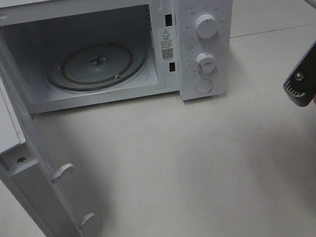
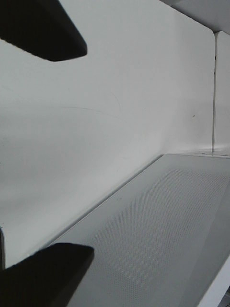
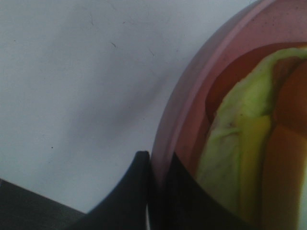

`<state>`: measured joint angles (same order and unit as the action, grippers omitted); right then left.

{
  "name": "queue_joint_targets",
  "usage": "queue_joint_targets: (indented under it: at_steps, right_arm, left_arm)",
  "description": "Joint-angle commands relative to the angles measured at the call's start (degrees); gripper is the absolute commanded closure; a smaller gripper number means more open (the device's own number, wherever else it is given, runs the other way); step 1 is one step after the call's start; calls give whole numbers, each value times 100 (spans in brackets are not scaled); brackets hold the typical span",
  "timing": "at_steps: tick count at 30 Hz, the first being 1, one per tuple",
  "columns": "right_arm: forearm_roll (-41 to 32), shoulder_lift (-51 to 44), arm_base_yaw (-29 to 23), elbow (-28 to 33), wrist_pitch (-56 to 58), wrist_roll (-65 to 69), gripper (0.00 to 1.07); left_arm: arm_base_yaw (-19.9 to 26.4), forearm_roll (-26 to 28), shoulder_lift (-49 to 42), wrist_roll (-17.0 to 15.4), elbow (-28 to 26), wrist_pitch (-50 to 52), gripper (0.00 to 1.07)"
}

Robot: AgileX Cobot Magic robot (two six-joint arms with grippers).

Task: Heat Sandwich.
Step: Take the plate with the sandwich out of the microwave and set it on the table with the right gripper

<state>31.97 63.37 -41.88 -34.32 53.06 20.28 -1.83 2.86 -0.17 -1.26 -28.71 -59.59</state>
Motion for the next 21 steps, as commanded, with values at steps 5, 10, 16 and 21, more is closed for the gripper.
queue_joint_targets:
  at_steps: [5, 10, 16, 21]
  right_arm:
    - [527, 395, 0, -11, -258, 286, 103]
    - [625, 722, 223, -74, -435, 579, 103]
    - [653, 1163, 762, -80, -751, 596, 102]
    - [705, 1341, 1094, -80, -1026, 762, 101]
  left_arm:
    - [6, 17, -120, -29, 23, 46, 9]
    - [6, 17, -120, -29, 23, 46, 9]
    - [6, 17, -120, -29, 23, 46, 9]
    - [6, 17, -120, -29, 23, 46, 9]
